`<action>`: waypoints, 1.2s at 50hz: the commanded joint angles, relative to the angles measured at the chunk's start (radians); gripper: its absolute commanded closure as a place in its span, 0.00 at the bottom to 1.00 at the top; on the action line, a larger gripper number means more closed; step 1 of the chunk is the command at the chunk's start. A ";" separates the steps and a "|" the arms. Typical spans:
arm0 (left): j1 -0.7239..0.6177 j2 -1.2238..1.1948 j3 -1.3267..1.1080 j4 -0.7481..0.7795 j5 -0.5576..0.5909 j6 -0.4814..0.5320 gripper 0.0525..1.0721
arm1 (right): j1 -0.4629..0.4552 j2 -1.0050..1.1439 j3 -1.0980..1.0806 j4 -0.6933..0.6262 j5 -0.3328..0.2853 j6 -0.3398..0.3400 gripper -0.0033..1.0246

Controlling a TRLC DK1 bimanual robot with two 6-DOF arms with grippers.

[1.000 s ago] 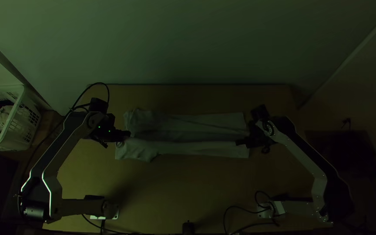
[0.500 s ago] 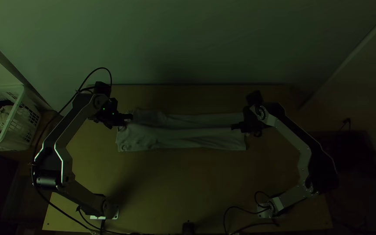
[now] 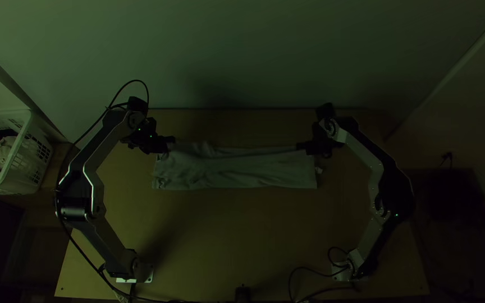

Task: Fold the t-shirt

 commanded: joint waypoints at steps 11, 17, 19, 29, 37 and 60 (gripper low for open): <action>0.064 -0.012 -0.003 0.038 0.194 -0.018 0.04 | -0.028 0.016 0.057 -0.024 0.143 0.032 0.03; 0.125 -0.060 -0.090 0.114 0.319 0.013 0.04 | -0.060 -0.041 0.072 -0.018 0.138 0.057 0.03; 0.147 -0.075 -0.121 0.130 0.387 0.040 0.04 | -0.068 -0.062 0.074 -0.018 0.129 0.060 0.03; 0.236 -0.106 -0.212 0.130 0.517 0.162 0.04 | -0.091 -0.168 0.075 -0.017 0.074 0.058 0.03; 0.303 -0.109 -0.288 0.128 0.589 0.249 0.04 | -0.097 -0.238 0.091 -0.015 0.045 0.060 0.03; 0.420 0.033 -0.373 0.131 0.674 0.425 0.04 | -0.102 -0.360 0.098 -0.018 0.042 0.055 0.03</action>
